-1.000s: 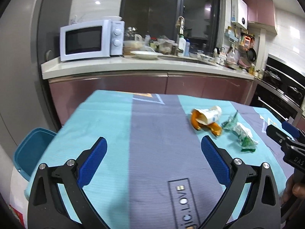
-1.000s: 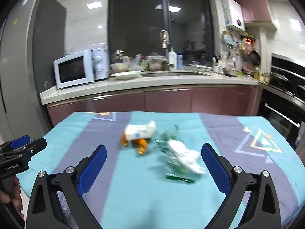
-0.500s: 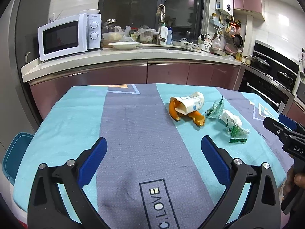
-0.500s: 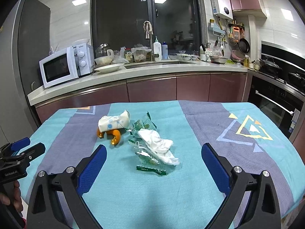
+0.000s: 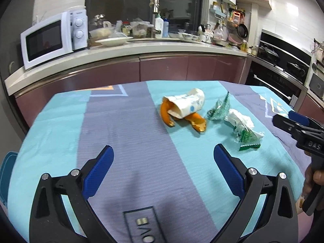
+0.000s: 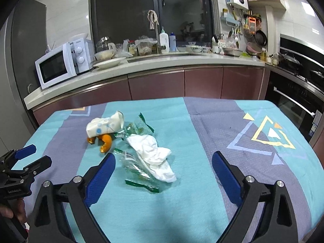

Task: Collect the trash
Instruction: 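Grasp the green plastic wrapper with the left tool while the right tool grasps another tissue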

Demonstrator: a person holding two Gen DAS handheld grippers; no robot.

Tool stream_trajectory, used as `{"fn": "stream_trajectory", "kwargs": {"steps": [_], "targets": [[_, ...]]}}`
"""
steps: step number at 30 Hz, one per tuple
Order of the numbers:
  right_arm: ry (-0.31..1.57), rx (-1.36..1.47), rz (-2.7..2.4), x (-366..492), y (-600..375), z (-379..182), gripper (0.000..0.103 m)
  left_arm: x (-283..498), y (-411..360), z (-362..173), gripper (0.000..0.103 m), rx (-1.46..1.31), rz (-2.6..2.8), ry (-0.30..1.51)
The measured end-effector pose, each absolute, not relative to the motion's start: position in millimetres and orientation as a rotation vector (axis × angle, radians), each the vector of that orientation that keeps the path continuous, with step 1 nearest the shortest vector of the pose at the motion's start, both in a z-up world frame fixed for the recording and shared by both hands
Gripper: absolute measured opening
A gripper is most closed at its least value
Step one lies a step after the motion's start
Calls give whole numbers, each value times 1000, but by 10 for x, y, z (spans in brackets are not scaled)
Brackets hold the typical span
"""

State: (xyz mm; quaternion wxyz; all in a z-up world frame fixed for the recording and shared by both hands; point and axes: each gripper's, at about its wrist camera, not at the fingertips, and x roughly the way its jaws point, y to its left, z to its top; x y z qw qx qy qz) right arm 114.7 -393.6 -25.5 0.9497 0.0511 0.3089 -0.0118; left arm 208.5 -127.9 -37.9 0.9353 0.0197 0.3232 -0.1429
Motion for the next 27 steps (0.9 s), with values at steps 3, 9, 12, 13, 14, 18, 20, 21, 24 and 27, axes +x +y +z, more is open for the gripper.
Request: {"fn": "stream_trajectory", "kwargs": {"steps": [3, 9, 12, 13, 14, 18, 20, 21, 24, 27], "targets": [[656, 116, -9, 1263, -4016, -306, 86, 2152, -1464, -432, 97, 52, -328, 668], [712, 146, 66, 1513, -4106, -391, 75, 2234, -1838, -529, 97, 90, -419, 687], [736, 135, 98, 1626, -4103, -418, 72, 2290, -2019, -604, 97, 90, -476, 710], [744, 134, 112, 1659, -4103, -430, 72, 2324, -2084, -635, 97, 87, -501, 721], [752, 133, 126, 1692, -4104, -439, 70, 2351, -2130, -659, 97, 86, -513, 729], [802, 160, 191, 1834, -4138, -516, 64, 2482, -2297, -765, 97, 53, -598, 793], [821, 167, 205, 1874, -4152, -551, 61, 2580, -2389, -827, 97, 29, -654, 829], [834, 177, 215, 1900, -4167, -577, 61, 2615, -2417, -852, 97, 19, -670, 842], [854, 206, 254, 1950, -4183, -632, 57, 2732, -2509, -916, 97, -2, -696, 872], [879, 218, 293, 1994, -4173, -685, 47, 2826, -2586, -958, 97, -19, -736, 892]]}}
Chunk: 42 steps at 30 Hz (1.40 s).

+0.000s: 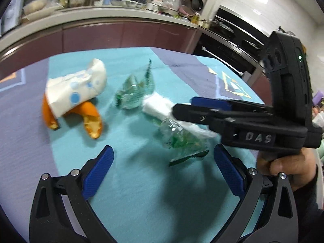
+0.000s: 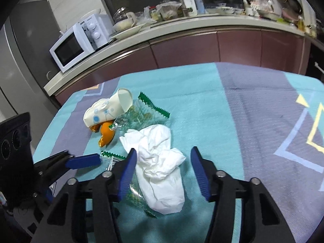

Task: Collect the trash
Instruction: 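Grasp the green plastic wrapper with the left tool while the right tool grasps another tissue, then carry the green wrapper and tissue to the teal wastebasket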

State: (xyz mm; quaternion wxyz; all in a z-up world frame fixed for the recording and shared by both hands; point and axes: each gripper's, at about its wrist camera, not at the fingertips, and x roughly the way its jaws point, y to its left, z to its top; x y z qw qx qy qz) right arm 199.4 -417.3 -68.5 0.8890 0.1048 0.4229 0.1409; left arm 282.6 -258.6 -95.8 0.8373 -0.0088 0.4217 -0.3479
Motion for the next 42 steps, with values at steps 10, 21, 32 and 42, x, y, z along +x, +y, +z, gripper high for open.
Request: {"fn": "stream_trajectory", "kwargs": {"steps": [10, 21, 32, 42], "targets": [[902, 241, 351, 2050, -4199, -774, 16, 2905, -2783, -1002, 86, -31, -801, 902], [865, 256, 290, 1980, -4330, -723, 12, 2893, -3007, -1040, 52, -9, -839, 923], [838, 253, 262, 1834, -4397, -670, 12, 2799, -2933, -951, 36, 3, -788, 857], [808, 241, 283, 1639, -4257, -581, 10, 2456, -2345, -582, 36, 43, -663, 737]]}}
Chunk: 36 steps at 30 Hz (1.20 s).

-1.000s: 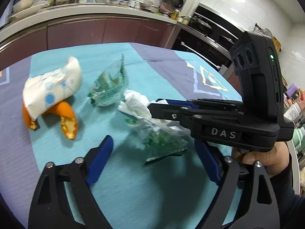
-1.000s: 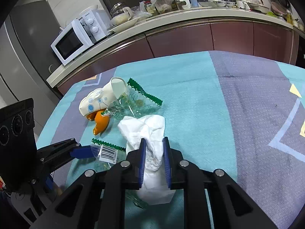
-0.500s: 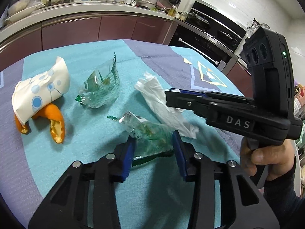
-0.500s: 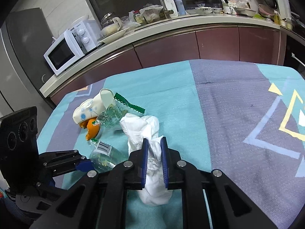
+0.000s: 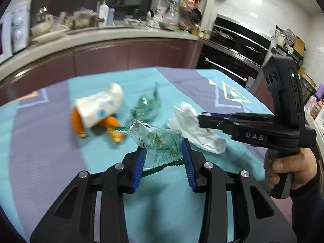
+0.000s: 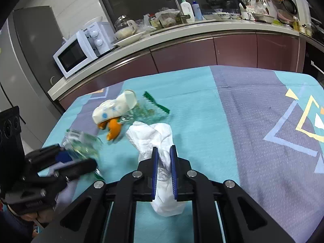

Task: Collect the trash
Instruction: 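Carry the green wrapper and tissue to the teal wastebasket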

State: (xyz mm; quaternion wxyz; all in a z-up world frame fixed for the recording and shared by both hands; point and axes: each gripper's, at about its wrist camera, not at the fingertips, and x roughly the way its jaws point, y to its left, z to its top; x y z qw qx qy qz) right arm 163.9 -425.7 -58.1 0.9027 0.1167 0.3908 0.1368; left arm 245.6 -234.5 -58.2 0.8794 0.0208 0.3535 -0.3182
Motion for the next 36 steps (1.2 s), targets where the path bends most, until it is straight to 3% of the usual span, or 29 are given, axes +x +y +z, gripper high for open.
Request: {"fn": "stream_trajectory", "kwargs": {"steps": [17, 36], "targets": [[641, 132, 344, 1038, -3514, -8, 10, 1749, -980, -24, 36, 13, -404, 585], [537, -53, 364, 540, -2477, 185, 10, 798, 450, 237, 37, -61, -111, 495]]}}
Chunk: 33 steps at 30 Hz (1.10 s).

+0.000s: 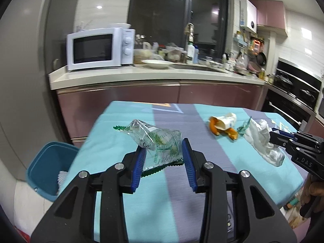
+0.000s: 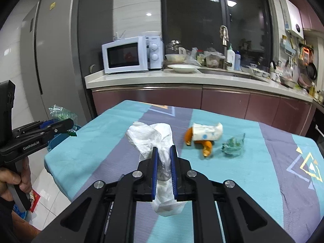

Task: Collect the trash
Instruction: 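Carry the green wrapper and tissue to the teal wastebasket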

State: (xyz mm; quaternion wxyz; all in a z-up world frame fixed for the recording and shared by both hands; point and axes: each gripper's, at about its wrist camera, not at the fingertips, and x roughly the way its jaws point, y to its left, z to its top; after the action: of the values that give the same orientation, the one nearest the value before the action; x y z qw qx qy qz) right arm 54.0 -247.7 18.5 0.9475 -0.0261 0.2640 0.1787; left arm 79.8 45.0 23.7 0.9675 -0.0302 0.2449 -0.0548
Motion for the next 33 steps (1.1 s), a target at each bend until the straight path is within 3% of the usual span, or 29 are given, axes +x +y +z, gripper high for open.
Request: {"fn": "stream_trajectory", "kwargs": {"steps": [15, 33], "targets": [[470, -112, 524, 427, -1708, 426, 10, 209, 1523, 306, 37, -120, 146, 468], [515, -130, 745, 971, -641, 426, 10, 595, 2486, 68, 37, -134, 327, 552]]}}
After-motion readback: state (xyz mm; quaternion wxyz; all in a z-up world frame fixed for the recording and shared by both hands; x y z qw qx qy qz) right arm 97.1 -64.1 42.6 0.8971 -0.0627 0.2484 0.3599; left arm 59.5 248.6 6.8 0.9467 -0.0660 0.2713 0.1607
